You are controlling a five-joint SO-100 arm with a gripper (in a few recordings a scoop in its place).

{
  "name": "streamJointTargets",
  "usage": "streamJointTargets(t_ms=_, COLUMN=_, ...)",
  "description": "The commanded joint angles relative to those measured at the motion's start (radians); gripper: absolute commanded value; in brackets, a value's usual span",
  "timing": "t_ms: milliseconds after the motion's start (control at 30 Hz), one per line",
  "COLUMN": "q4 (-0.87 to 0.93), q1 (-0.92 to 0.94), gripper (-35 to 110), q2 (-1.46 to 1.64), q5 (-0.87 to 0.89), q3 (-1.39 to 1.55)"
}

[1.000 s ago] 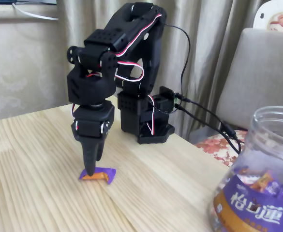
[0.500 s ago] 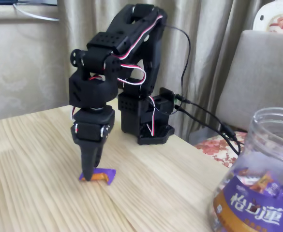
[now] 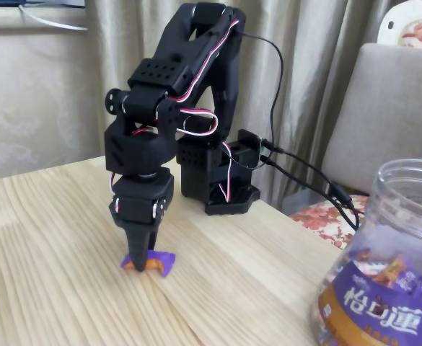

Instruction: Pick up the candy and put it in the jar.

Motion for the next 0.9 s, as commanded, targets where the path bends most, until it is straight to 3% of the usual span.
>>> streamJointTargets(t_ms=0, q4=0.012, q1=-0.002, gripper=7, q2=0.003, q5=-0.021, q3=-0.009)
streamJointTargets(t_ms=67, q4=0.020, q1=0.014, gripper=1, q2=0.005, q5=-0.040, q3=-0.014)
streamJointTargets(t_ms=267, q4=0.089, q1=0.087, gripper=0, q2=0.005, q5=-0.112, q3=-0.087)
streamJointTargets(t_ms=533, q4=0.327, q1=0.196, gripper=0, q2=0.003, q5=-0.255, q3=-0.414)
streamJointTargets(t_ms=867, q4=0.790, q1=-0.009, gripper=0, q2=0.021, q5=-0.291, q3=-1.080)
